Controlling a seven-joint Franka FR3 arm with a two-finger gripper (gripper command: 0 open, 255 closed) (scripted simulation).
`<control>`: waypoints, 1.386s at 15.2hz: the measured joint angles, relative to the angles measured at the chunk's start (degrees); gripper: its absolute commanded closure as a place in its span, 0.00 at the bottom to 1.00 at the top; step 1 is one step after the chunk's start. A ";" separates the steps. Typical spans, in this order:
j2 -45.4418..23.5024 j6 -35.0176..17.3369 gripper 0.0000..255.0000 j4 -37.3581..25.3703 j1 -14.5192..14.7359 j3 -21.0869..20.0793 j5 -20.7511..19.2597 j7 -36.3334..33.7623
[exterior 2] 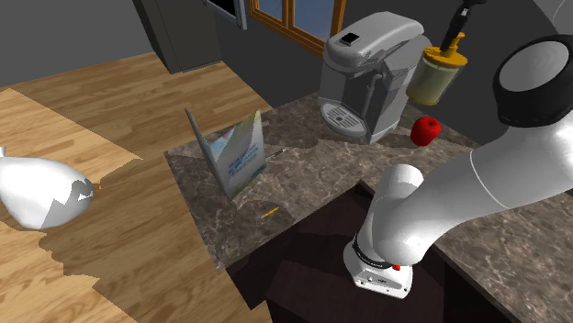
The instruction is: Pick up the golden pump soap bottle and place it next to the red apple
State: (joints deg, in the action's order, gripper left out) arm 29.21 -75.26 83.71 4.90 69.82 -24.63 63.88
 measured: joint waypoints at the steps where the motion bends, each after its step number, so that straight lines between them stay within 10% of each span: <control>1: -0.04 -0.29 1.00 -0.40 0.81 1.35 -0.22 0.62; 21: 6.00 -13.83 1.00 18.47 -5.98 -0.65 -4.56 -2.27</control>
State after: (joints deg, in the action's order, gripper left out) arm 35.21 -89.09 102.18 -1.08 69.17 -29.19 61.62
